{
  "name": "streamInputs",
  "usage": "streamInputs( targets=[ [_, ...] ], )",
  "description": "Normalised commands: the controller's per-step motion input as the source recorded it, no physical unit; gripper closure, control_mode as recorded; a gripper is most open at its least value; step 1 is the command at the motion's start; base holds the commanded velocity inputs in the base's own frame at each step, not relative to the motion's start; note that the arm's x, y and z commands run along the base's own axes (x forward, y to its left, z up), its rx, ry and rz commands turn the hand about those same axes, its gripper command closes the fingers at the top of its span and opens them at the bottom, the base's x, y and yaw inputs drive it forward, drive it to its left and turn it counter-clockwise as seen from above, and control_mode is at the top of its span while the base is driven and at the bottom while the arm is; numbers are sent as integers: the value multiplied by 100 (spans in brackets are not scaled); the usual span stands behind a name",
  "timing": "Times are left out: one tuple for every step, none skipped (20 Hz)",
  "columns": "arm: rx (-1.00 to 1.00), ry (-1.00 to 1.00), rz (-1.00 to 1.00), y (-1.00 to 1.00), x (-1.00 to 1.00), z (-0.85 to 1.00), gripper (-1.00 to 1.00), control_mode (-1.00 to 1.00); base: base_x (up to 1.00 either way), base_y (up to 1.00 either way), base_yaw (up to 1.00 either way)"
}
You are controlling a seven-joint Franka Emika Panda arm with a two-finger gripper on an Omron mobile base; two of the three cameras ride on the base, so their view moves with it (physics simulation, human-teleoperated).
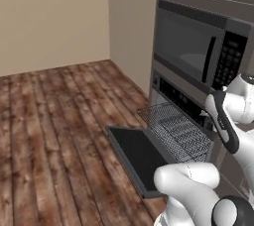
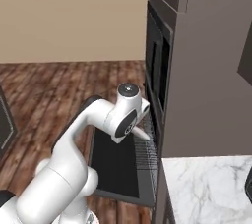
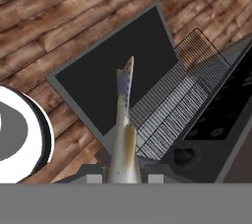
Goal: Place the fish on the top rack of the oven, and slide the tray back inside. Close the oven door.
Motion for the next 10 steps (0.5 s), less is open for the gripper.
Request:
streamInputs(
  targets=[
    [0,0,0,0,0,0,100,100,41,-10,0],
    [0,0,0,0,0,0,100,100,31,-24,0],
    [0,0,0,0,0,0,100,100,21,-26,0],
    [0,0,0,0,0,0,100,100,9,-28,0],
    [0,0,0,0,0,0,100,100,2,-26,0],
    [0,0,0,0,0,0,100,100,1,-24,0],
    [0,0,0,0,0,0,100,100,4,-23,0],
    [0,0,0,0,0,0,100,100,8,-26,0],
    [0,0,0,0,0,0,100,100,8,-29,0],
    [0,0,0,0,0,0,100,100,7,-36,-1]
  ],
)
